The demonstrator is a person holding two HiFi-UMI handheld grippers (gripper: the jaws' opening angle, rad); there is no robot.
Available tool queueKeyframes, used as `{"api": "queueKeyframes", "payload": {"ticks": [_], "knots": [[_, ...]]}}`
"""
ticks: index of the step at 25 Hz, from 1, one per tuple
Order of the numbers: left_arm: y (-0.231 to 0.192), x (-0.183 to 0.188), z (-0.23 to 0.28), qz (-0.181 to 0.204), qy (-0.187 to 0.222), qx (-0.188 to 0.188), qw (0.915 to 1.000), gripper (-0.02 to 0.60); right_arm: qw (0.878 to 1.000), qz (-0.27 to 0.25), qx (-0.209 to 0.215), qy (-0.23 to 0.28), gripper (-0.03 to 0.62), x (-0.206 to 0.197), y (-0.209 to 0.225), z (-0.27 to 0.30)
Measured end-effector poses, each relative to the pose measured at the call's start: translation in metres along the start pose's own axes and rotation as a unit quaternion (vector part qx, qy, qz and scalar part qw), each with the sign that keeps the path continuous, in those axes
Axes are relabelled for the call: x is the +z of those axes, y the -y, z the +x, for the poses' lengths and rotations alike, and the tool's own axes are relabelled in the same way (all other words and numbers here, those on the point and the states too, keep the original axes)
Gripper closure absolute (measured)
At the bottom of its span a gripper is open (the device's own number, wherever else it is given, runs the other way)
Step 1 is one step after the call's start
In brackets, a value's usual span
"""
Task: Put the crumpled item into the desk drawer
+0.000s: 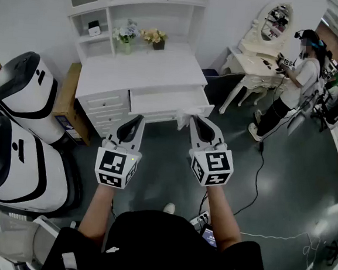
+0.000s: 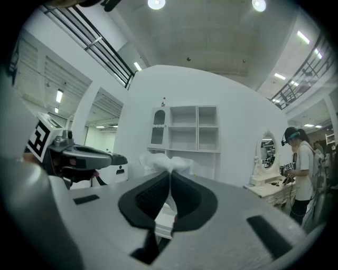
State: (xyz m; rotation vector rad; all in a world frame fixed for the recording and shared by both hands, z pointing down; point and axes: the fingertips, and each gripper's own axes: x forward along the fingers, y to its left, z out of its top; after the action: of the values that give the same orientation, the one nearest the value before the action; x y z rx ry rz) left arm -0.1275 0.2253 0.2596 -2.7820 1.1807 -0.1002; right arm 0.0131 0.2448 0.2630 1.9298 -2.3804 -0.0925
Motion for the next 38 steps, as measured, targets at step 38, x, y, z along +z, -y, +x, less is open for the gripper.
{"api": "queueKeyframes", "payload": {"ticks": [38], "knots": [[0.056,-0.033,0.087,-0.006,-0.041,0.041,0.9983,0.571,0.998,0.016,0.059,-0.011,0.586,-0.047,0.094,0.018]]}}
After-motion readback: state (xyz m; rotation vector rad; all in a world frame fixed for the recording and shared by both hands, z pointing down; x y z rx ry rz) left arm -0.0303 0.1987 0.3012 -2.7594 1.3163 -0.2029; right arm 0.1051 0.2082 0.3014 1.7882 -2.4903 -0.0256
